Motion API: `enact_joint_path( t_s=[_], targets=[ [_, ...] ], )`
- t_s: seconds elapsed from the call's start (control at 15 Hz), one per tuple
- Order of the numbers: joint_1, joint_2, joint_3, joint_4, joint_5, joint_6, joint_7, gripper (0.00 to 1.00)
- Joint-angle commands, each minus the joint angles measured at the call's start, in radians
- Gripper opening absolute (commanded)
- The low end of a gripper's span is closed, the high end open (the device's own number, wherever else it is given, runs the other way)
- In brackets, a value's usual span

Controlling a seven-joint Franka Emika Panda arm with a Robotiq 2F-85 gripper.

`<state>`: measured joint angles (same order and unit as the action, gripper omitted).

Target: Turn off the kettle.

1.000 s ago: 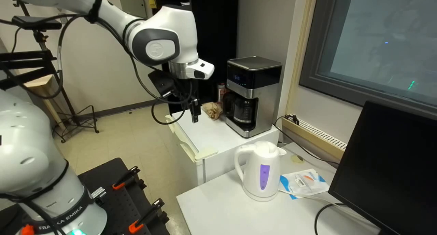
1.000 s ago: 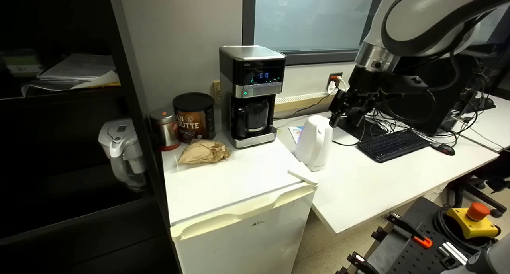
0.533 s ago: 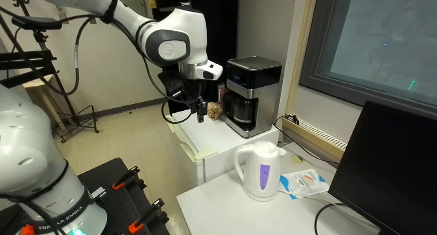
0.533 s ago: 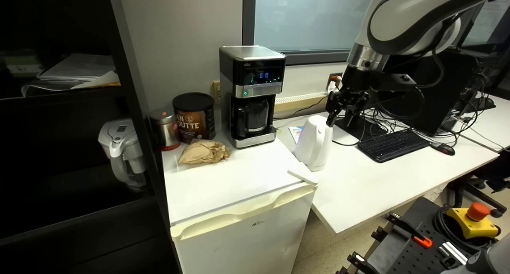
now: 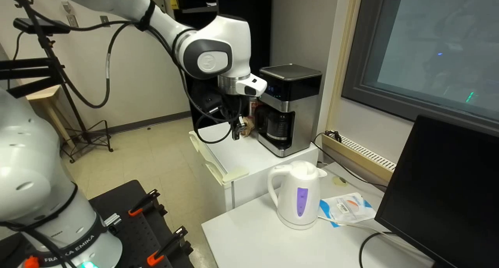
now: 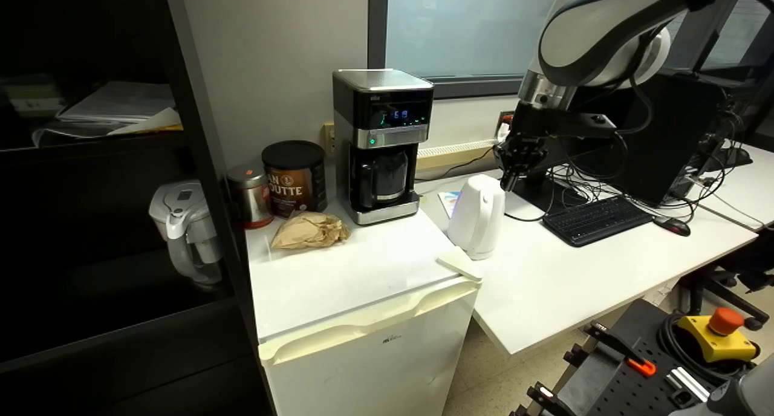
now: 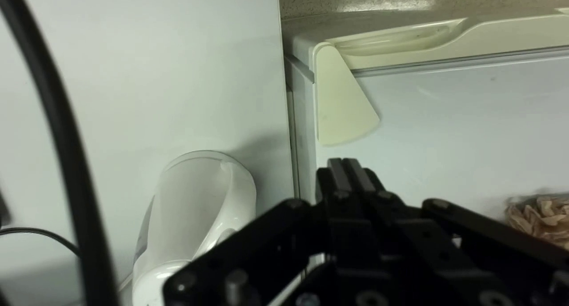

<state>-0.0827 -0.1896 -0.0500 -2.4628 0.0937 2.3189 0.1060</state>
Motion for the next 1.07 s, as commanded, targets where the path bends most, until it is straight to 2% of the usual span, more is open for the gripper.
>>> enact_joint_path(
  t_s=[0.0,0.53,1.0],
  targets=[
    [-0.01,0.093,0.001,0.066,-0.026,0.035,0.074,0.0],
    [-0.011,0.235,-0.01,0.16,-0.116,0.087,0.245,0.01],
    [-0.005,0.34,-0.049,0.234,-0.174,0.102,0.367,0.01]
  ],
)
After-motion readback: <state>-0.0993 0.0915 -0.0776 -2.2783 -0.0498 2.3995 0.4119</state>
